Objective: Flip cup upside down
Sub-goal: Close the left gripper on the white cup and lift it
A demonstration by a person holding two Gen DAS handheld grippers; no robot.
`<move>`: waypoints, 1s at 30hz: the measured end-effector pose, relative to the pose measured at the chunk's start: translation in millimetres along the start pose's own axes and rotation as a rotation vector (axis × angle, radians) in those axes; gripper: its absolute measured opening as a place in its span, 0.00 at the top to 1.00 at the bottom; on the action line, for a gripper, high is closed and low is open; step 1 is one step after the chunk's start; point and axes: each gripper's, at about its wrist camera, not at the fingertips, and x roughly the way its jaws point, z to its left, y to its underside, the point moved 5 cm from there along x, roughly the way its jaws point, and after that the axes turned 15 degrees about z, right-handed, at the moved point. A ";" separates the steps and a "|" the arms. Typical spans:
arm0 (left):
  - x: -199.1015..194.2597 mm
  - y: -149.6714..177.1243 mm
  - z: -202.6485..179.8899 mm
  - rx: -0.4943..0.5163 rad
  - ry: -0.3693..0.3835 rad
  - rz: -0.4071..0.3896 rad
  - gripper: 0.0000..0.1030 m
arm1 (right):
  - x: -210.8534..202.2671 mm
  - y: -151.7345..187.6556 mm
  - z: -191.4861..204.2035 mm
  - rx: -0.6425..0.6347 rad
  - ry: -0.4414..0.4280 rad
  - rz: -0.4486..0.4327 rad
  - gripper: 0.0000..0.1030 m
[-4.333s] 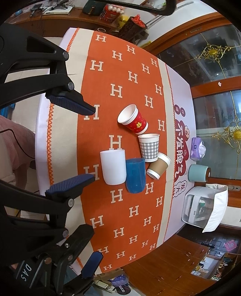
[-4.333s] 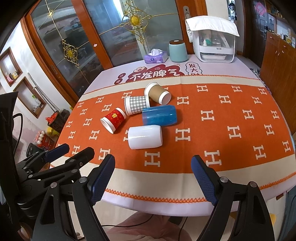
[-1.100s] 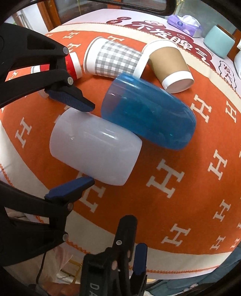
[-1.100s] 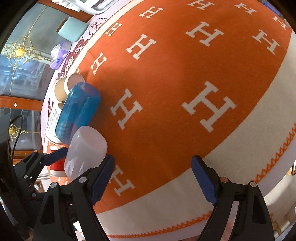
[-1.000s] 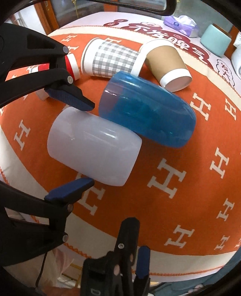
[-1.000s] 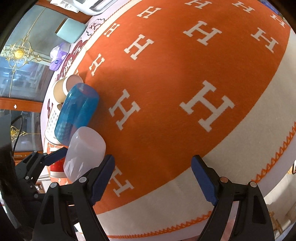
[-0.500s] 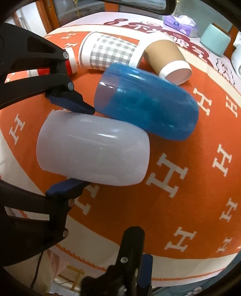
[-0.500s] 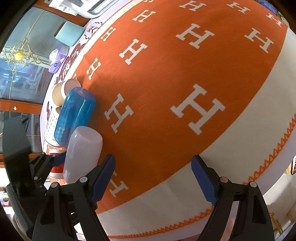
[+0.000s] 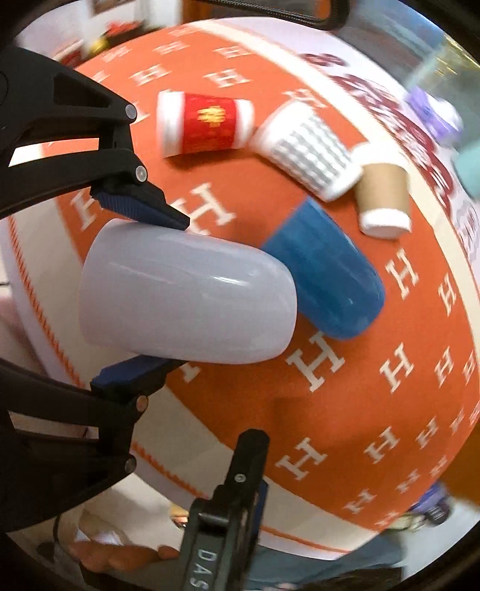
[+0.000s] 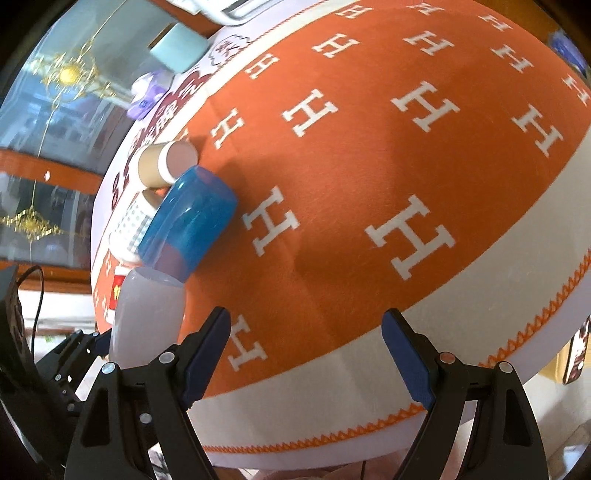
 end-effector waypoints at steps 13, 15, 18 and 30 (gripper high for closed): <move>47.0 53.8 25.9 -0.424 0.222 0.006 0.40 | 5.3 28.7 5.7 -0.170 0.066 0.057 0.17; 51.0 60.1 25.2 -0.475 0.249 -0.007 0.40 | 6.0 31.2 6.0 -0.186 0.074 0.064 0.17; 60.8 64.8 21.5 -0.526 0.287 -0.005 0.40 | 7.7 34.7 4.6 -0.208 0.087 0.076 0.17; 79.5 61.2 0.4 -0.576 0.376 0.020 0.34 | 5.3 39.8 -8.0 -0.236 0.111 0.091 0.17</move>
